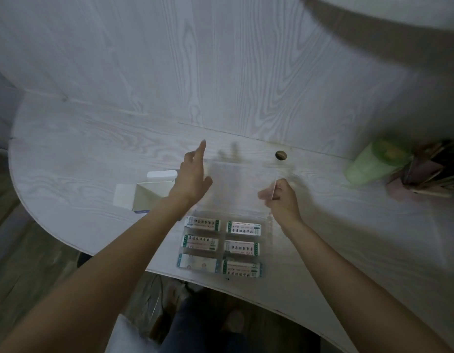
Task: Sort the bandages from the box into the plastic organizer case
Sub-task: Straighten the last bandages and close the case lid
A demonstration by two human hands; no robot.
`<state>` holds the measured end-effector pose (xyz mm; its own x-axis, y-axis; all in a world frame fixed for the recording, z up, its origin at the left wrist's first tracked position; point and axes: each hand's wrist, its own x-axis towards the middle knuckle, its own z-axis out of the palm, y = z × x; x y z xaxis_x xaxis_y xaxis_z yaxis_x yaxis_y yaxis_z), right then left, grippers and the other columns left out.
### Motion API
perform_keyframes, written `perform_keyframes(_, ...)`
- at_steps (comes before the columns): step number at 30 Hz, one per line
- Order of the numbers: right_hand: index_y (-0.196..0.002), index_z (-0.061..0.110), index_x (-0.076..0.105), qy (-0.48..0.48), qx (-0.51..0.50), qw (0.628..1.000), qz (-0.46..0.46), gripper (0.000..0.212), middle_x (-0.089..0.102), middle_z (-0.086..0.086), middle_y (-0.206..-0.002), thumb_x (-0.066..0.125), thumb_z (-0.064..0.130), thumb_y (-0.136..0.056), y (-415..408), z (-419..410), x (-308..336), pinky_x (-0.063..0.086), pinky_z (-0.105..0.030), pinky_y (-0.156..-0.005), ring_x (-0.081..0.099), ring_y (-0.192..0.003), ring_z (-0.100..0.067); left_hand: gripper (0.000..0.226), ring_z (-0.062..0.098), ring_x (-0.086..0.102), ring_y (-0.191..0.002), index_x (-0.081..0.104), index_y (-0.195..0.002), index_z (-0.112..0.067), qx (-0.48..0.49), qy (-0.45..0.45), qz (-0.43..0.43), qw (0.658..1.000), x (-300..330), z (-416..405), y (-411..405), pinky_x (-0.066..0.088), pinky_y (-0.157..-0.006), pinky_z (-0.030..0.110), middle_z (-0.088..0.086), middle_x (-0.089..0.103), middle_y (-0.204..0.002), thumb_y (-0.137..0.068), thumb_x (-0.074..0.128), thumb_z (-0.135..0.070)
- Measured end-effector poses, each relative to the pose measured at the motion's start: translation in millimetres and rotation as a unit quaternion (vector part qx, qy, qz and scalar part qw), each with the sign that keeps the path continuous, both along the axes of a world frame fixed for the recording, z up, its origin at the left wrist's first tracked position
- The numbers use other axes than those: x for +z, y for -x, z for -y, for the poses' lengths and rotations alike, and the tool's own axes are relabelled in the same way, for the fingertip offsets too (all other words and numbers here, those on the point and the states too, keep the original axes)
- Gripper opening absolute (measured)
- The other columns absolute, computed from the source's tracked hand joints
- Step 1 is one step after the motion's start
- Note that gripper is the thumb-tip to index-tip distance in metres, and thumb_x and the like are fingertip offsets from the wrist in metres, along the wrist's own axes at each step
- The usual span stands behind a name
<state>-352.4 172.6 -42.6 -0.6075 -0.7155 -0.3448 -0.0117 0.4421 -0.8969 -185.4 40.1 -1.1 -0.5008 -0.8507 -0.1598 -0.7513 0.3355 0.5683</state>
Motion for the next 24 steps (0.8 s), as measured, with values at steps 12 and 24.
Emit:
perform_keyframes(12,-0.101,0.013,0.067,0.087,0.055,0.990,-0.092,0.016,0.068,0.006,-0.097,0.059,0.003,-0.090,-7.0,-34.6,22.7,0.045,-0.011,-0.081,0.062,-0.097,-0.010,0.023,0.036,0.055,-0.096,0.056,-0.114,-0.001,-0.048,0.085,0.071,0.993,23.7,-33.2,-39.9,0.045,-0.079,0.042,0.017,0.054,-0.109,-0.093,0.050,-0.009)
perform_keyframes(24,-0.111,0.009,0.069,0.012,0.096,0.971,-0.218,0.043,0.066,-0.004,-0.119,0.039,-0.013,-0.091,-26.7,-91.8,9.7,0.041,-0.028,-0.105,0.058,-0.114,-0.015,0.028,0.023,0.054,-0.106,0.049,-0.118,-0.011,-0.188,0.115,0.128,0.967,16.8,-85.8,-91.3,0.037,-0.068,0.028,0.004,0.049,-0.126,-0.091,0.056,-0.014)
